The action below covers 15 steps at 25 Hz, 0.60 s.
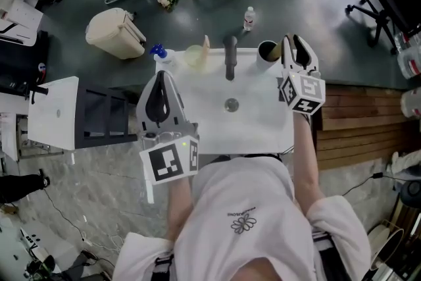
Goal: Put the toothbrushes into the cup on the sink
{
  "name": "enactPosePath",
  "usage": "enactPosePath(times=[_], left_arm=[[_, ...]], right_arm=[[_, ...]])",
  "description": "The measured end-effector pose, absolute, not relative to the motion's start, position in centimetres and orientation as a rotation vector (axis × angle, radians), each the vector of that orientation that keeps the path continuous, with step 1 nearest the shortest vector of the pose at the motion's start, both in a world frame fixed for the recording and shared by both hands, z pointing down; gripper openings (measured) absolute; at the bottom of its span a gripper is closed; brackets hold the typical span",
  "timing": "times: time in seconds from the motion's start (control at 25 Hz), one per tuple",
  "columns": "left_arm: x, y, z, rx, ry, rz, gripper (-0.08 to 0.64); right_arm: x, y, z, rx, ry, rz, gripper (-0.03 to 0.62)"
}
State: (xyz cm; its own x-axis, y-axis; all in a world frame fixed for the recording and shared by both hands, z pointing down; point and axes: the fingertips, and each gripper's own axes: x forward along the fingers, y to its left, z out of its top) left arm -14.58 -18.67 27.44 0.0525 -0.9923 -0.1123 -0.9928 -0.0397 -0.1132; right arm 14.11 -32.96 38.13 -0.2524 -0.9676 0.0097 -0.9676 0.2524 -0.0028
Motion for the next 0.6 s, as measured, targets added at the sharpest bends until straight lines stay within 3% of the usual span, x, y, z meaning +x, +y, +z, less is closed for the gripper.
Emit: enactPosePath(times=[0.4, 0.6], left_arm=[[-14.1, -18.4, 26.2, -2.152, 2.018, 0.044, 0.017], [-12.8, -18.2, 25.7, -2.16, 1.96, 0.073, 0.017]], right_arm=[[12.1, -26.1, 27.5, 1.93, -2.563, -0.437, 0.069], [11.1, -21.3, 25.4, 1.96, -2.572, -0.507, 0.026]])
